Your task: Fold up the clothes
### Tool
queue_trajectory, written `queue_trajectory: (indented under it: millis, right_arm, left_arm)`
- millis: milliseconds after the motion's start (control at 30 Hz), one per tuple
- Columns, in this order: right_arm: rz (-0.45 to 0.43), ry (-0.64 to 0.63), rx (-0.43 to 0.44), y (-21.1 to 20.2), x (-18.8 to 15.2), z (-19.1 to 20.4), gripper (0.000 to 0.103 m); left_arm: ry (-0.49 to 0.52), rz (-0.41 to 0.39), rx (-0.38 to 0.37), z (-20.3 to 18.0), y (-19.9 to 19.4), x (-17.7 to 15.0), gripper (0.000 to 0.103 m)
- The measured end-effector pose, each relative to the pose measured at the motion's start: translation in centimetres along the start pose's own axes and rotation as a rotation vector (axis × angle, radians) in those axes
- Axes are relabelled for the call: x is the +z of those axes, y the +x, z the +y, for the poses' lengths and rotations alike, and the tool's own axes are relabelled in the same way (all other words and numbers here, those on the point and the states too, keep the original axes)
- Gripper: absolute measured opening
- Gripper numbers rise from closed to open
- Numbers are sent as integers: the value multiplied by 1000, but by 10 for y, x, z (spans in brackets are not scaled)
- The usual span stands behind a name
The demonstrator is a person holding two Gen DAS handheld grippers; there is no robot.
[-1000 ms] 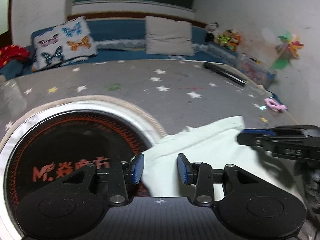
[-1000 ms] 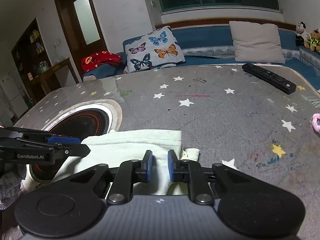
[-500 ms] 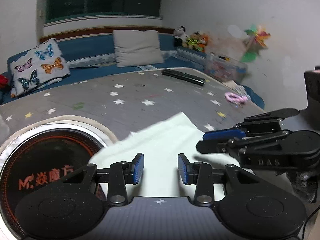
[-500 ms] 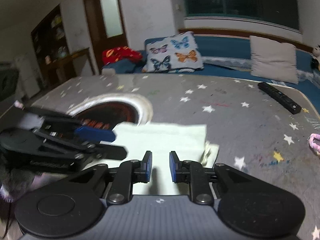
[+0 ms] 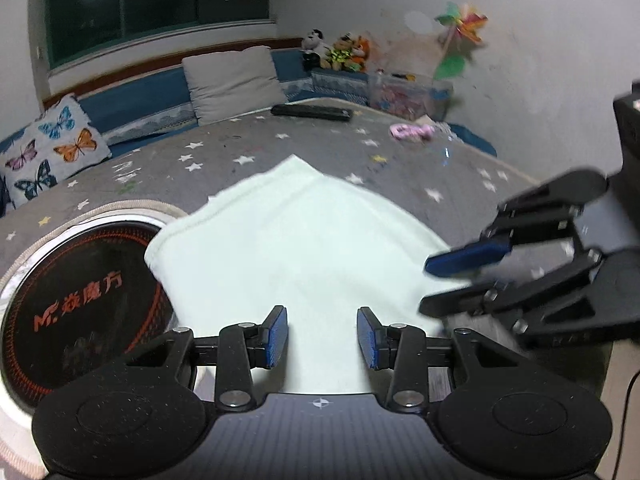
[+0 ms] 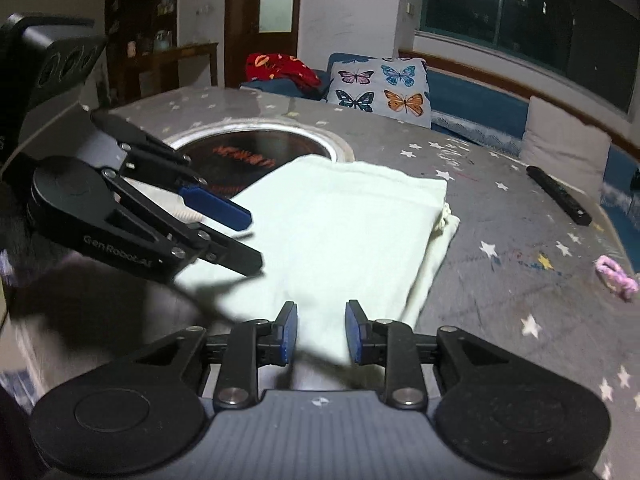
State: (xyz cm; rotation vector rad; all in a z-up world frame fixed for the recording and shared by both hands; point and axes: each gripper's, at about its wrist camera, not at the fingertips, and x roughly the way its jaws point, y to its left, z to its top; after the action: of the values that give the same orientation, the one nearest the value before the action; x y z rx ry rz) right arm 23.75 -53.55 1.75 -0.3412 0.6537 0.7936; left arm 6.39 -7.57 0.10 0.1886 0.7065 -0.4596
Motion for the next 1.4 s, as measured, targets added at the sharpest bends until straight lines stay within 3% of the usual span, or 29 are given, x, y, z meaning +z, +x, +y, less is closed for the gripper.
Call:
queue_trajectory:
  millis: [133,367,500,700,1000,1200,1400]
  right_arm:
    - [12,-29,-25,-16,-15,9,26]
    - [-51,189,-66,-35,-20,-21,25]
    - [-42,239,-60,-26,-25,-31,25]
    - [-44,291,-50,-20,-32,-39,9]
    - [-46,356,-120,-27,-43,-53,7]
    - [-89,325,-32,-32,-38,-48,11]
    - [-75,362,-5,-16,-39,-52,10]
  left_arm:
    - [22,7,12,-5,-8,-13,42]
    - [14,7,31,-6,-15,-24,42]
    - [12,7,38,-7,-17,-27,42]
    - [12,10,46,-8,-16,-29,42]
    - [15,9,46,-7,-16,-31,42]
    - [16,8,47,-7,-15,-31,42]
    - [17,9,45,-7,-15,-31,42]
